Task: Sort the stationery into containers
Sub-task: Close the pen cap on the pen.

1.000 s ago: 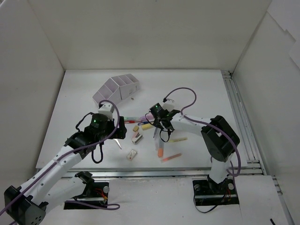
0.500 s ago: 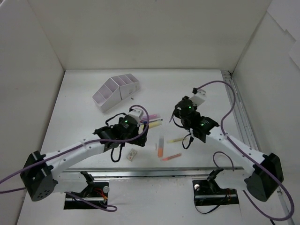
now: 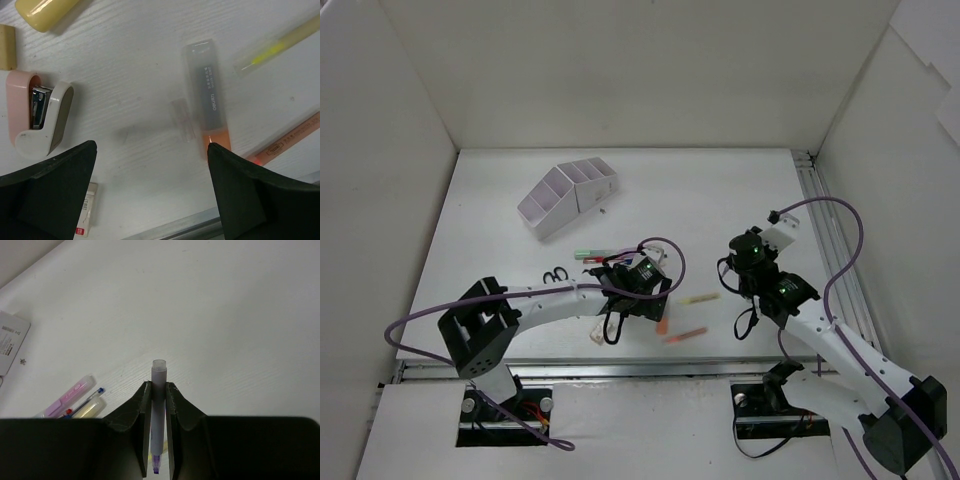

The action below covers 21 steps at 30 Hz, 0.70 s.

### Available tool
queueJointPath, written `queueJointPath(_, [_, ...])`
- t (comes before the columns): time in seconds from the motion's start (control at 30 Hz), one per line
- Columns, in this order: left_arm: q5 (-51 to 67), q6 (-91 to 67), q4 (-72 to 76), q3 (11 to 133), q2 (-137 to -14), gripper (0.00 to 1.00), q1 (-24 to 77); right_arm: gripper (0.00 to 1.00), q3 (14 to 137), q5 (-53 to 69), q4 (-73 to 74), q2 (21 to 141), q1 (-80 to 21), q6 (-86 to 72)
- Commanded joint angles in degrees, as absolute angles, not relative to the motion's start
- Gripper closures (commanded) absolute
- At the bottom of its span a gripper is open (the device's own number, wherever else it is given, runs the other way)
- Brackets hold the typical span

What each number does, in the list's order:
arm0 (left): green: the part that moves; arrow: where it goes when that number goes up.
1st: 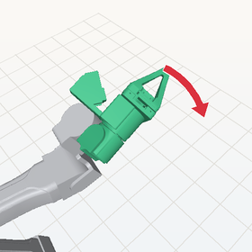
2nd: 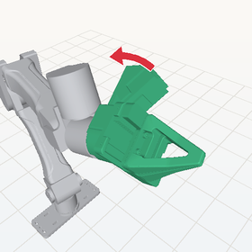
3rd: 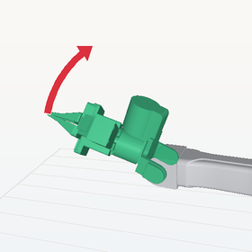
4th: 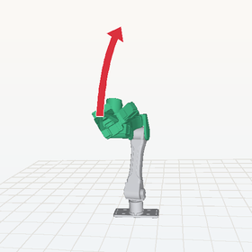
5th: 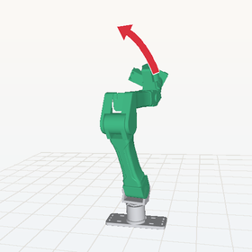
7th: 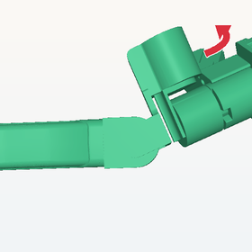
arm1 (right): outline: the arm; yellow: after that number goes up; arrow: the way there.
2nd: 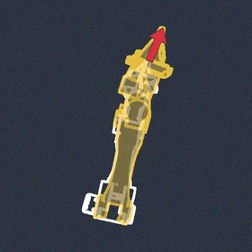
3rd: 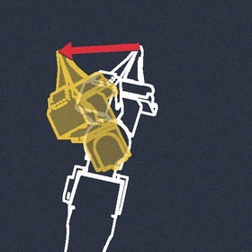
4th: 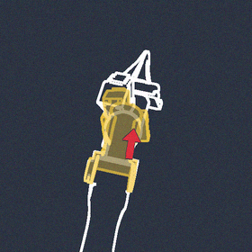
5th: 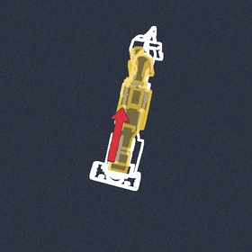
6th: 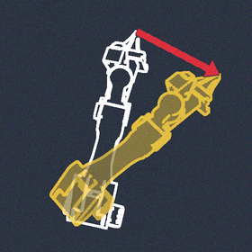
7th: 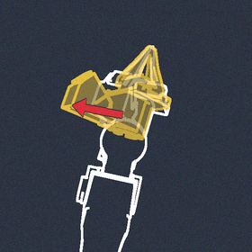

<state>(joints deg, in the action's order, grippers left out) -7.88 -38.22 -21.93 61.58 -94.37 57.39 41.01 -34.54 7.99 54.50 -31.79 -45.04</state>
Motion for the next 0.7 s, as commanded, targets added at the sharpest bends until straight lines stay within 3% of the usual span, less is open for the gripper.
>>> queueJointPath(0.0, [-9.76,-41.57,-22.24,65.65,-94.65,0.13,57.74,1.00,41.04,-35.95,7.47,54.40,-31.03,-44.74])
queueJointPath(0.53, [-9.23,-41.66,-24.17,68.47,-100.90,0.31,57.74,1.00,39.64,-33.66,7.74,54.40,-28.30,-44.47])
queueJointPath(0.67, [-9.05,-41.57,-24.35,68.91,-101.86,0.40,57.74,1.00,39.46,-33.14,7.73,54.84,-27.42,-44.30])
